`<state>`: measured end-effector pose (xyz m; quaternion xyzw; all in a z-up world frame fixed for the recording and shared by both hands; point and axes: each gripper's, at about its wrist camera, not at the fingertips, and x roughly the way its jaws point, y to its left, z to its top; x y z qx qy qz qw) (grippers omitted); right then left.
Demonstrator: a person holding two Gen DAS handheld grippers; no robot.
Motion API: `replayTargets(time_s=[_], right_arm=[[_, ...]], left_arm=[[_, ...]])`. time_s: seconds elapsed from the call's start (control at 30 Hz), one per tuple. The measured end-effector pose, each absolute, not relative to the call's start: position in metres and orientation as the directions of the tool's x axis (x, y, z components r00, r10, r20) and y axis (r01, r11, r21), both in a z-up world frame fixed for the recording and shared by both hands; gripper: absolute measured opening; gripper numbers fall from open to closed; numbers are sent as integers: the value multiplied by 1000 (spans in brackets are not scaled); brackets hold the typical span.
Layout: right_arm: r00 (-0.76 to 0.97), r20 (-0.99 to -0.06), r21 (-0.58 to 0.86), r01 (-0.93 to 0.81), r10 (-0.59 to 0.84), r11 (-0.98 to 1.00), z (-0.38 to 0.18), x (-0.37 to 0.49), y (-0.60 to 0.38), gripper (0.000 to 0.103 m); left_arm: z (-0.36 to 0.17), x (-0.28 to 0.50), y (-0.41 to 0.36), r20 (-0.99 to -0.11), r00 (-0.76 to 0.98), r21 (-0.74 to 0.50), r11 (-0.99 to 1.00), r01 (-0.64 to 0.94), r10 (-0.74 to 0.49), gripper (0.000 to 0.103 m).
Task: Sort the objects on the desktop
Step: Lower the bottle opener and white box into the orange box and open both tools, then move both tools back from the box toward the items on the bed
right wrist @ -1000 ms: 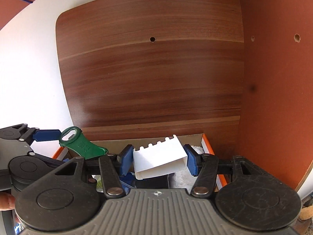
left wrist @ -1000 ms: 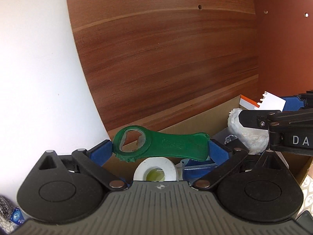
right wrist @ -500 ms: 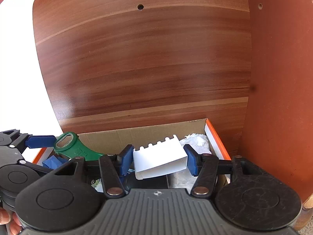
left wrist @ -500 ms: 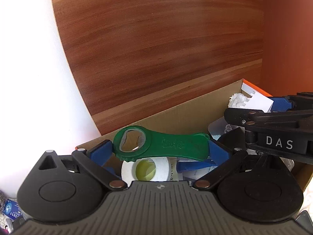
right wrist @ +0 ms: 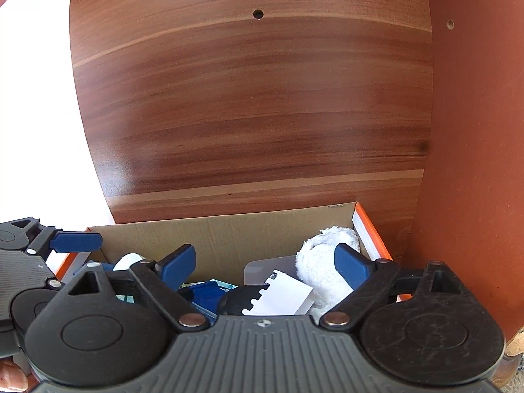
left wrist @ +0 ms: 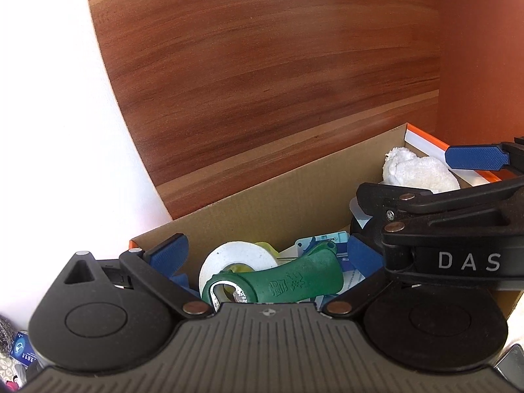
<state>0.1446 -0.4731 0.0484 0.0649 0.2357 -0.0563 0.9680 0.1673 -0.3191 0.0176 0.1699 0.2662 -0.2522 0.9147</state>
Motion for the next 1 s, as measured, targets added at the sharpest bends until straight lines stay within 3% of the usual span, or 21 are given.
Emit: replayTargets(time_s=[0.4,1.0], right_arm=[[893,-443,131,154,-81,979,49,117,-473,100],[898,-439,125,100,-35,987,50,80,-447,102]], left_arm=[[21,145,-266,-499,774,165,833,527,-390,103],[36,106,-209,-473,767,117,832,542,-434,103]])
